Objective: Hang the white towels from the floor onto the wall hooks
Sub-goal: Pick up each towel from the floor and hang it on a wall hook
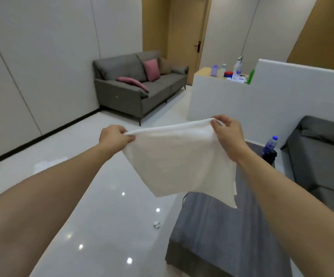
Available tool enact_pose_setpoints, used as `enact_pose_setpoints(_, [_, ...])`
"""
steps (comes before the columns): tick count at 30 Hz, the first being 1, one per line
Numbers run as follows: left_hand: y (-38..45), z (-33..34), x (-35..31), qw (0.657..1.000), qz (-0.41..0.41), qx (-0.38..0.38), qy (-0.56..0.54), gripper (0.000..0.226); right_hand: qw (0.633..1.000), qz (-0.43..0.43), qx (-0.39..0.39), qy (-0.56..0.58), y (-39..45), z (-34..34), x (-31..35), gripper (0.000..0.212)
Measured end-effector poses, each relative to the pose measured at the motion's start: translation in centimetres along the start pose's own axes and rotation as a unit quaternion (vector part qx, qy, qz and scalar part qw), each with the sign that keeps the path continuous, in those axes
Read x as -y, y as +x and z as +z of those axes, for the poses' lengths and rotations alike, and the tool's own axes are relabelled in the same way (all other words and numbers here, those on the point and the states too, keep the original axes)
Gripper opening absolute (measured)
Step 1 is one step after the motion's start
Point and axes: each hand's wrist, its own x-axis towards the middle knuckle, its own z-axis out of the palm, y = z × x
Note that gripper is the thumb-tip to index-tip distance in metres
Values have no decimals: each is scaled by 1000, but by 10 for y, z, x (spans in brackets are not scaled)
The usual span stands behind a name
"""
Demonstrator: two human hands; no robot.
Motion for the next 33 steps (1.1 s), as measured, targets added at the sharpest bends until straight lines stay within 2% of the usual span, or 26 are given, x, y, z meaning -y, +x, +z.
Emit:
enact_pose_setpoints(4, [3,-94,67,998,-46,-26,17,16,994,-62,86,-12,0,105,75,14])
enact_pose_setpoints(9, [-14,-198,141,989,-121,39,74,15,960,-155,235,0,-33,242,164,13])
enact_pose_setpoints(10, [-21,-216,154,985,-130,48,100,20,948,-170,269,7,-43,269,181,14])
enact_pose_setpoints(12, [-39,-252,174,981,-141,78,110,44,919,-203,338,7,-66,320,212,15])
enact_pose_setpoints(14, [-58,-288,190,986,-107,131,-5,65,884,-236,404,3,-92,370,239,16])
enact_pose_setpoints(16, [-77,-320,203,972,-44,145,-177,58,848,-258,463,20,-119,420,261,14])
enact_pose_setpoints(17, [-85,-335,210,961,-33,114,-249,49,831,-265,488,33,-132,444,271,14])
enact_pose_setpoints(19, [-97,-365,228,936,-44,5,-350,42,800,-275,530,52,-159,492,287,15])
enact_pose_setpoints(21, [-109,-396,256,916,-70,-96,-383,42,769,-288,567,66,-184,539,301,20])
enact_pose_setpoints(24, [-131,-435,306,918,-127,-147,-345,24,728,-288,612,111,-217,608,321,23])
enact_pose_setpoints(27, [-148,-470,357,915,-220,-213,-262,24,705,-267,635,167,-240,678,345,21])
enact_pose_setpoints(30, [-156,-528,392,878,-270,-346,-190,31,683,-250,661,186,-253,753,366,19])
enact_pose_setpoints(33, [-163,-599,408,855,-283,-419,-116,22,668,-221,685,187,-267,822,386,19])
